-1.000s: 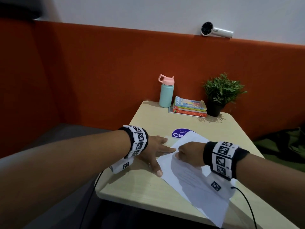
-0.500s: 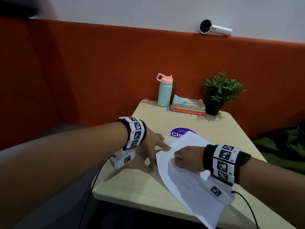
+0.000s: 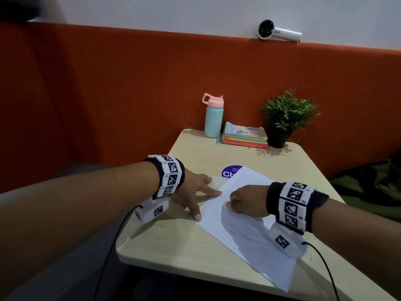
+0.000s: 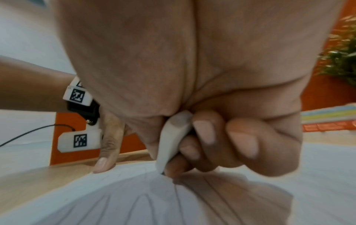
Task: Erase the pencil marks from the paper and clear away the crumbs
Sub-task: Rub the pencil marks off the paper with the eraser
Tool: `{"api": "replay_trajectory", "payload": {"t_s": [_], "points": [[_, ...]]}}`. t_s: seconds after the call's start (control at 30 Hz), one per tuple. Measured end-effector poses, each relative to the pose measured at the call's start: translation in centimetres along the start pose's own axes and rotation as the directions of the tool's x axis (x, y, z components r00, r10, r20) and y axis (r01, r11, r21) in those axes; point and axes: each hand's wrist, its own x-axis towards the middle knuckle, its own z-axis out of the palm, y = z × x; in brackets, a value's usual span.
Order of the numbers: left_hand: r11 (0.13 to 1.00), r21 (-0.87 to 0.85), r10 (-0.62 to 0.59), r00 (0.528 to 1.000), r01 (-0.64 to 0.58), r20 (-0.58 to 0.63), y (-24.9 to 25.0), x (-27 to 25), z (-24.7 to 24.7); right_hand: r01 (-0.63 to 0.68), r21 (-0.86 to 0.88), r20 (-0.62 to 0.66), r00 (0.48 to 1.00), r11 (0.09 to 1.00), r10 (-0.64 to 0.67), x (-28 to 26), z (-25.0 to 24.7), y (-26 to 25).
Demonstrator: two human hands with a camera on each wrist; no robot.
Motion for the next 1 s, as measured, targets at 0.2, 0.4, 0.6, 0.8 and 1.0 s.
{"api": "replay_trajectory", "payload": {"t_s": [0.2,0.4,0.6,0.8,1.0], "points": [[1.000,0.000,-0.014,0.999,0.014,-0.030,0.0,0.1,0.3,0.152,-0.034,0.077,0.986,0.988,-0.149,-1.6,0.8,-4.4],[1.000,0.010,-0.008,1.000,0.008,-0.022,-0.1,0.3,0.2,0.020,-0.076,0.031,0.999,0.997,-0.018,0.0,-0.6,-2.4],[1.000,0.017,0.005,0.999,-0.004,-0.035,0.1,0.0,0.2,0.055,-0.058,0.065,0.997,0.997,-0.051,0.0,-0.6,-2.2],[1.000,0.031,-0.001,0.999,0.002,-0.041,0.3,-0.2,0.2,0.151,-0.072,0.088,0.986,0.986,-0.144,-1.3,0.9,-4.1],[0.999,0.047,0.001,0.999,0.001,-0.042,0.2,-0.1,0.2,-0.042,-0.023,0.024,0.999,0.999,0.043,0.7,-1.2,-0.8]]}}
